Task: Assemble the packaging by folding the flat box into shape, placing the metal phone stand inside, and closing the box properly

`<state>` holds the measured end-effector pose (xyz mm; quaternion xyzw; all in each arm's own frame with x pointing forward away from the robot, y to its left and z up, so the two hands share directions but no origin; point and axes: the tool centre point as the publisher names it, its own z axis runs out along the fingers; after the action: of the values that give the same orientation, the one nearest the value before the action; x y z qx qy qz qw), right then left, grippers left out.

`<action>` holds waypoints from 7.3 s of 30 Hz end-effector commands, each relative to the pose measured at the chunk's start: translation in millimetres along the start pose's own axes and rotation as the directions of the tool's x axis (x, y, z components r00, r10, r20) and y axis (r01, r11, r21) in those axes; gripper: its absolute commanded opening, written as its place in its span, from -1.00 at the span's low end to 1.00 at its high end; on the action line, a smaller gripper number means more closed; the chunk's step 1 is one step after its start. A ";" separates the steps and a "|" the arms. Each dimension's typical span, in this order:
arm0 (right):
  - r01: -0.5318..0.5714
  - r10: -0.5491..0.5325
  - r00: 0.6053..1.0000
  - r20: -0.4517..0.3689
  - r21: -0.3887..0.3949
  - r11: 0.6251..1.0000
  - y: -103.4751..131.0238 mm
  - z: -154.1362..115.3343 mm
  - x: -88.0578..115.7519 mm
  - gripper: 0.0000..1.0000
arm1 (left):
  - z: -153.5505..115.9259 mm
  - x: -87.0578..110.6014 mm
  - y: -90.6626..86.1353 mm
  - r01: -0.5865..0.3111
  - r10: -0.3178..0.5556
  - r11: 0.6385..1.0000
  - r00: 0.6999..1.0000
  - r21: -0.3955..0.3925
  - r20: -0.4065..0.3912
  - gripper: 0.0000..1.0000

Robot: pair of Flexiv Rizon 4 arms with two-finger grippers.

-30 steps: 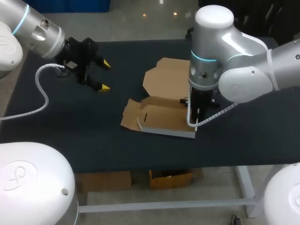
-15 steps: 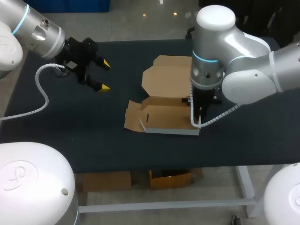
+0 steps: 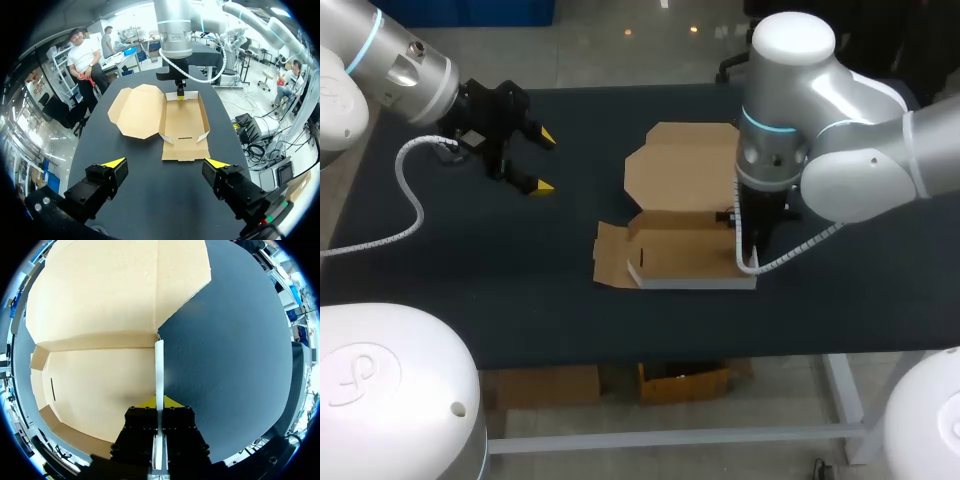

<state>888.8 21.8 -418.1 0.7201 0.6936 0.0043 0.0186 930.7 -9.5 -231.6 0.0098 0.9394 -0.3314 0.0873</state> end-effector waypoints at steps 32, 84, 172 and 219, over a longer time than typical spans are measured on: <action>-0.033 0.015 0.984 0.180 0.094 0.995 18.9 -4.9 -6.6 -1.00 | -0.4 -1.0 -0.1 0.000 0.000 1.000 1.000 -0.002 -0.003 1.00; 0.062 -0.063 0.998 -0.012 -0.007 0.998 8.9 -4.3 2.5 -1.00 | -0.4 -1.0 -0.1 0.000 0.000 1.000 1.000 -0.002 -0.003 1.00; 0.042 -0.042 0.998 -0.037 0.002 0.999 9.7 3.1 3.1 -1.00 | 32.0 95.6 6.5 0.556 -0.576 0.816 0.802 -0.156 -0.158 1.00; 0.042 -0.042 0.998 -0.037 0.002 0.999 9.7 3.1 3.1 -1.00 | 40.0 79.3 27.0 0.770 -0.771 0.627 0.635 -0.120 0.043 1.00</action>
<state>899.0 24.7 -420.7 0.7049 0.7090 0.0171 0.0050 865.8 -15.3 -290.0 -0.3900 0.8756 -0.2753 -0.0743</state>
